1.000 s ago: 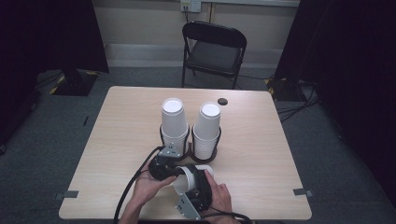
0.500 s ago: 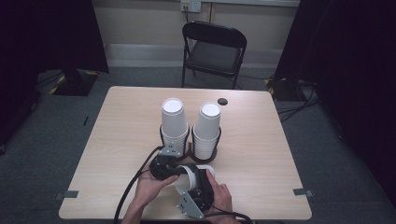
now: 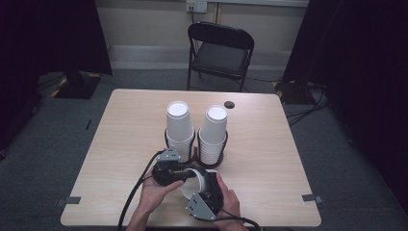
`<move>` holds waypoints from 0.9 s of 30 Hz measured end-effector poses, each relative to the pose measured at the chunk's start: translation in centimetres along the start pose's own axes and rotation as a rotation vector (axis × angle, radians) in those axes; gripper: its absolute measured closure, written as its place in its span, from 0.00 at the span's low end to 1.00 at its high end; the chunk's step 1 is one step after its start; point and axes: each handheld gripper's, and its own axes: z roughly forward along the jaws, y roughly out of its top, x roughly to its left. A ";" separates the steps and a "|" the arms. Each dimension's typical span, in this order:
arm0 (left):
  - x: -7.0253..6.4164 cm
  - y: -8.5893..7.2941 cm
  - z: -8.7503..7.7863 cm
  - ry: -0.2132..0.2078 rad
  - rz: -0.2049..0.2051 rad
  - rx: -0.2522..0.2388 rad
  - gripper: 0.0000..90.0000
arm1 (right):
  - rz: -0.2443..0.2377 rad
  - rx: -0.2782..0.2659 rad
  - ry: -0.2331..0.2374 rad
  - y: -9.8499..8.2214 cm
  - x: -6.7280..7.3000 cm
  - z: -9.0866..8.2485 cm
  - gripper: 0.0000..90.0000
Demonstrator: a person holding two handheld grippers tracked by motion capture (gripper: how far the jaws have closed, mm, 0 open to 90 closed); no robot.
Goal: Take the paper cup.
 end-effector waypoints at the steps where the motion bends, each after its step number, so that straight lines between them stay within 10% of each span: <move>1: -0.1 -0.1 -0.3 -0.001 0.026 -0.032 0.77 | 0.027 -0.007 0.008 -0.1 -0.3 0.1 0.12; 13: -0.2 -0.5 -1.8 0.047 0.008 -0.197 0.58 | 0.190 -0.031 0.033 -0.9 -1.5 -0.1 0.12; 27: -0.3 -1.8 -3.2 0.126 -0.002 -0.272 0.37 | 0.425 -0.028 0.051 -3.3 -3.0 -1.3 0.12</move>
